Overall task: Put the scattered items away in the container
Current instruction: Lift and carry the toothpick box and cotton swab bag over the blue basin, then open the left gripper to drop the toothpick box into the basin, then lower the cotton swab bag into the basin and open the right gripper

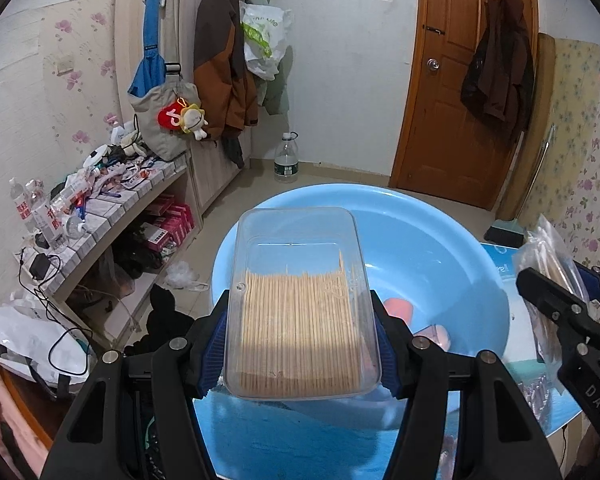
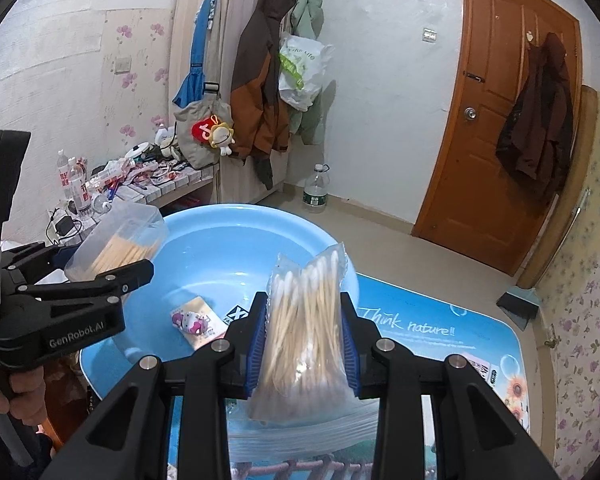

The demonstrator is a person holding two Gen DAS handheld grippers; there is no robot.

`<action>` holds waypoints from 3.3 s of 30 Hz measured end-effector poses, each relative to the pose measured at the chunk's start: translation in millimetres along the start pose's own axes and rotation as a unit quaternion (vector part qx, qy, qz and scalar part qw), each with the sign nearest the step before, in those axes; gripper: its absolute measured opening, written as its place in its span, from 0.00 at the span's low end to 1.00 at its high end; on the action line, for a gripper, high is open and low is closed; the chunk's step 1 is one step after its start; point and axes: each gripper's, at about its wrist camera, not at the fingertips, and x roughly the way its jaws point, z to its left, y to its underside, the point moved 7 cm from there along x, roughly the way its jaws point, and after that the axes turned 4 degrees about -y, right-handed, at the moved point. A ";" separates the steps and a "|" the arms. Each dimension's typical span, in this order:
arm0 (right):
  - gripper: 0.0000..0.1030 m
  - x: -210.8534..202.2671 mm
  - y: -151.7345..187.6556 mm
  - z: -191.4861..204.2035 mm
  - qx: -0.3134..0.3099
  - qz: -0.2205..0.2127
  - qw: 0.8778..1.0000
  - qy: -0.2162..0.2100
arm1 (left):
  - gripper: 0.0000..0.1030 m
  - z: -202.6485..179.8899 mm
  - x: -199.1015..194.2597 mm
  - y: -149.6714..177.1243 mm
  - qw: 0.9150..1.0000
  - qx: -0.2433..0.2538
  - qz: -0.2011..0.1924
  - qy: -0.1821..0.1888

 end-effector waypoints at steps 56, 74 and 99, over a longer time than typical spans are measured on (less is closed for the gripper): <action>0.33 68.6 2.9 -0.1 -0.003 0.036 0.999 -0.008 | 0.60 -40.7 53.9 13.9 0.997 0.052 0.040 0.028; 0.33 68.0 4.0 5.0 -0.009 0.039 0.999 -0.009 | 0.71 -6.5 31.3 1.3 1.000 0.028 0.004 0.010; 0.33 100.7 10.3 40.9 -0.021 0.077 0.996 -0.042 | 0.72 35.8 22.2 6.1 1.000 -0.005 0.005 0.001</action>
